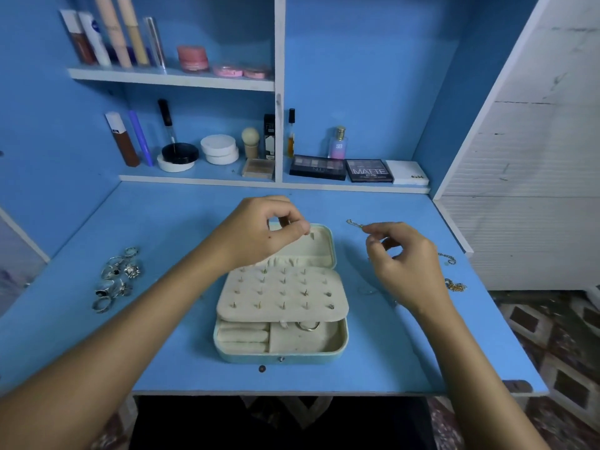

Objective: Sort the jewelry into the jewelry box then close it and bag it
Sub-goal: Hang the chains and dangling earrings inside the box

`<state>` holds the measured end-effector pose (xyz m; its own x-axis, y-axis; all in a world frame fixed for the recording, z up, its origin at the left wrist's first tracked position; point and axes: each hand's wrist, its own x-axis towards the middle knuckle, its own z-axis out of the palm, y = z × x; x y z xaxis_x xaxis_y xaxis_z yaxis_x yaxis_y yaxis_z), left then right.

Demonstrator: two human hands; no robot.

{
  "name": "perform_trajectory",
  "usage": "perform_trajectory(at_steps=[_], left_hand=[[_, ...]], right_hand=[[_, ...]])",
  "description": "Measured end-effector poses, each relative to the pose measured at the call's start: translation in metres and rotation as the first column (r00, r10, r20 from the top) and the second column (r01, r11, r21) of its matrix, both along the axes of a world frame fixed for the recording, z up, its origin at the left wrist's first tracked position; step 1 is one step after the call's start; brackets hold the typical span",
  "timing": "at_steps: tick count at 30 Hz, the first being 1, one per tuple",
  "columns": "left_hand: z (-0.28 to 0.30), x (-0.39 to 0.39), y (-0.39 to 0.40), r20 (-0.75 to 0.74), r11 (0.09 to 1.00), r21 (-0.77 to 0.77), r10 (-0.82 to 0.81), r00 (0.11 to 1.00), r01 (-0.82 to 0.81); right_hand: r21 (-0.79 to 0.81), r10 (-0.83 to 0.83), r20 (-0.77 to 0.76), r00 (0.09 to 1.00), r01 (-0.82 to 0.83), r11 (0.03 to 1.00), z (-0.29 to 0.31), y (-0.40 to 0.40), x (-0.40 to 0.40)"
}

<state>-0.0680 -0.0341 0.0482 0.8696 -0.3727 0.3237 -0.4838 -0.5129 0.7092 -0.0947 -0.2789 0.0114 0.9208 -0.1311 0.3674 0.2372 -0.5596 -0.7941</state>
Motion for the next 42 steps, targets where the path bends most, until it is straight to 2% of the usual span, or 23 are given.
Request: perform_trajectory(at_steps=[4, 11, 19, 24, 28, 42], left_hand=[[0.006, 0.032, -0.028, 0.013, 0.996, 0.08, -0.029, 0.999, 0.028], [-0.004, 0.091, -0.065, -0.051, 0.972, 0.235, -0.021, 0.998, 0.032], [-0.028, 0.133, -0.087, -0.115, 0.927, 0.375, 0.012, 0.993, 0.032], [-0.03, 0.139, -0.095, -0.148, 0.921, 0.387, 0.002, 0.989, 0.056], [-0.029, 0.141, -0.1, -0.117, 0.887, 0.459, -0.002, 0.993, 0.055], [-0.029, 0.137, -0.099, -0.194, 0.905, 0.414, -0.016, 0.981, 0.097]], right_hand=[[-0.076, -0.043, -0.022, 0.999, 0.041, 0.996, 0.005, -0.007, 0.023], [-0.246, -0.099, -0.122, 0.988, 0.067, 0.967, 0.001, -0.02, 0.064], [-0.469, -0.138, -0.228, 0.964, 0.015, 0.883, -0.006, -0.025, 0.09], [-0.488, -0.133, -0.249, 0.959, -0.006, 0.873, -0.007, -0.024, 0.098], [-0.509, -0.136, -0.282, 0.95, -0.028, 0.86, -0.009, -0.025, 0.102], [-0.502, -0.103, -0.304, 0.947, -0.067, 0.862, -0.01, -0.024, 0.103]])
